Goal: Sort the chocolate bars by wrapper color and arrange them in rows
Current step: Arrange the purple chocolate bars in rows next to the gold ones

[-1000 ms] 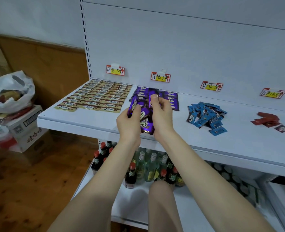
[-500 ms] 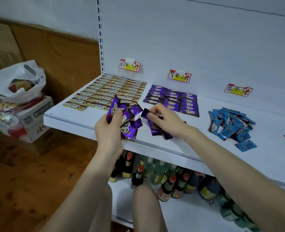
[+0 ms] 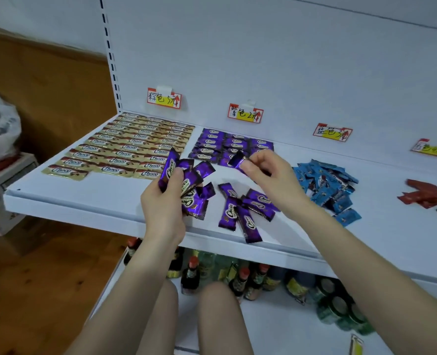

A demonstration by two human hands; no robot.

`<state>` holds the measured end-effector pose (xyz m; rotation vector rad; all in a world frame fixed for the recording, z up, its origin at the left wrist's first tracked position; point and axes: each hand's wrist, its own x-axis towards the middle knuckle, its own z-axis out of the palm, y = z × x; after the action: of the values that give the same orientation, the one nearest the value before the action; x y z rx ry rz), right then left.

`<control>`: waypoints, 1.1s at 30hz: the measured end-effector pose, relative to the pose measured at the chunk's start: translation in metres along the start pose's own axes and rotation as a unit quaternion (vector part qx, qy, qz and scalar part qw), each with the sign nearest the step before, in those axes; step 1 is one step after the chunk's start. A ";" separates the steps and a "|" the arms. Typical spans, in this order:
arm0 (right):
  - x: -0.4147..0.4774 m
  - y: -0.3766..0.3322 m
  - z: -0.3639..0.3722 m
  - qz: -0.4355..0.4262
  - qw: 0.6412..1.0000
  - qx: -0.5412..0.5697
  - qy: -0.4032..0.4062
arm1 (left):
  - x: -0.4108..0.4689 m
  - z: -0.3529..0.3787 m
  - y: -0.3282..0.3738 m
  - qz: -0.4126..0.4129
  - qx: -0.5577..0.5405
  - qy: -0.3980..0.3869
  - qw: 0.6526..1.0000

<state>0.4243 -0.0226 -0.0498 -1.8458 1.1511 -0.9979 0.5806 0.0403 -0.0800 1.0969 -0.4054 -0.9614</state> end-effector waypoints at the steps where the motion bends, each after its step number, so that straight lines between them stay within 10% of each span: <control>1: 0.000 -0.007 -0.004 0.032 0.997 0.065 0.013 | -0.001 0.001 -0.001 0.005 0.002 -0.003 1.000; 6: -0.007 -0.028 -0.013 0.135 0.958 0.239 -0.086 | -0.007 0.000 0.003 0.065 0.047 -0.038 0.996; 10: -0.011 -0.034 -0.008 0.098 0.973 0.157 -0.136 | -0.013 -0.007 0.010 0.089 0.079 -0.073 0.990; 29: 0.013 -0.037 0.008 0.138 0.918 0.367 -0.059 | -0.009 -0.022 0.022 0.072 0.083 -0.086 0.990; 33: 0.048 -0.024 0.010 0.107 0.973 0.194 -0.059 | 0.004 -0.031 0.027 0.073 0.089 -0.062 0.991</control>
<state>0.4559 -0.0570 -0.0220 -1.4182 0.9791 -0.9023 0.6164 0.0582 -0.0707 1.1537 -0.6740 -0.8779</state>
